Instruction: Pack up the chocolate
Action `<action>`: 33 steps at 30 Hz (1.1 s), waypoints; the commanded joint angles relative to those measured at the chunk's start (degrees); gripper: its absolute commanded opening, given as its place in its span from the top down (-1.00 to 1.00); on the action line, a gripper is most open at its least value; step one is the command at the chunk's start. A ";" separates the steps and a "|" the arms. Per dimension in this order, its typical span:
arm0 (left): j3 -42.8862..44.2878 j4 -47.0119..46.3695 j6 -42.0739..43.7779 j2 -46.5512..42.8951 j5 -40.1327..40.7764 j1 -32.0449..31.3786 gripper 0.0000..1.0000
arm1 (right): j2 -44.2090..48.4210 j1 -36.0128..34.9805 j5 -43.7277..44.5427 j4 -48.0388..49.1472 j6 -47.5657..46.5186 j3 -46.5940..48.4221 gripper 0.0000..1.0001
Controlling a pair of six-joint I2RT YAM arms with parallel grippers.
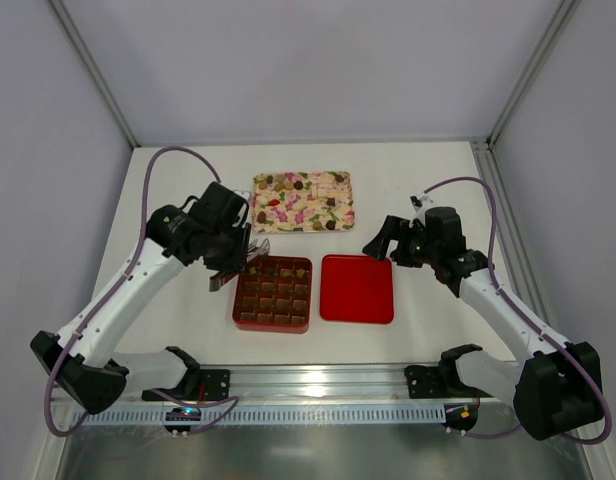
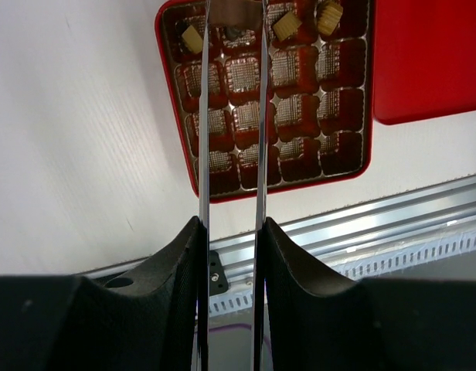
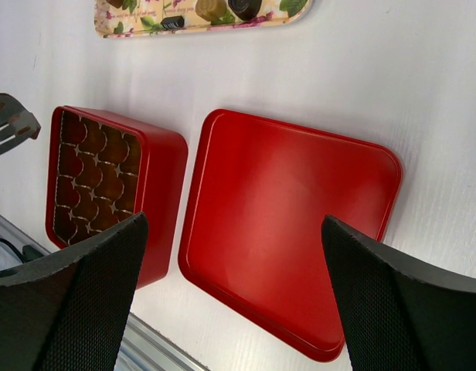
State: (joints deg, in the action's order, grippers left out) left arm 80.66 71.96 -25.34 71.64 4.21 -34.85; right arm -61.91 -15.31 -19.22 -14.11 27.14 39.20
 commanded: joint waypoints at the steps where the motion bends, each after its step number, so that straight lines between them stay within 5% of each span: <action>1: -2.52 1.16 -0.85 -3.34 -0.96 0.13 0.36 | -0.23 -0.60 0.15 2.33 0.29 0.18 -0.85; 23: -13.16 0.02 -3.49 -9.76 -0.96 0.13 0.28 | 0.03 -1.48 0.41 2.59 0.73 -0.35 -0.86; 33: -12.37 0.11 -3.40 -9.15 -0.25 0.13 0.08 | 0.21 -1.56 0.50 2.16 0.55 0.00 -0.86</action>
State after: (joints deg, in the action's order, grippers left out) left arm 67.55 73.10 -28.34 62.85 3.40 -34.85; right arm -62.63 -16.56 -19.18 -13.72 27.55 38.74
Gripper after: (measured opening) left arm 0.459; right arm 0.927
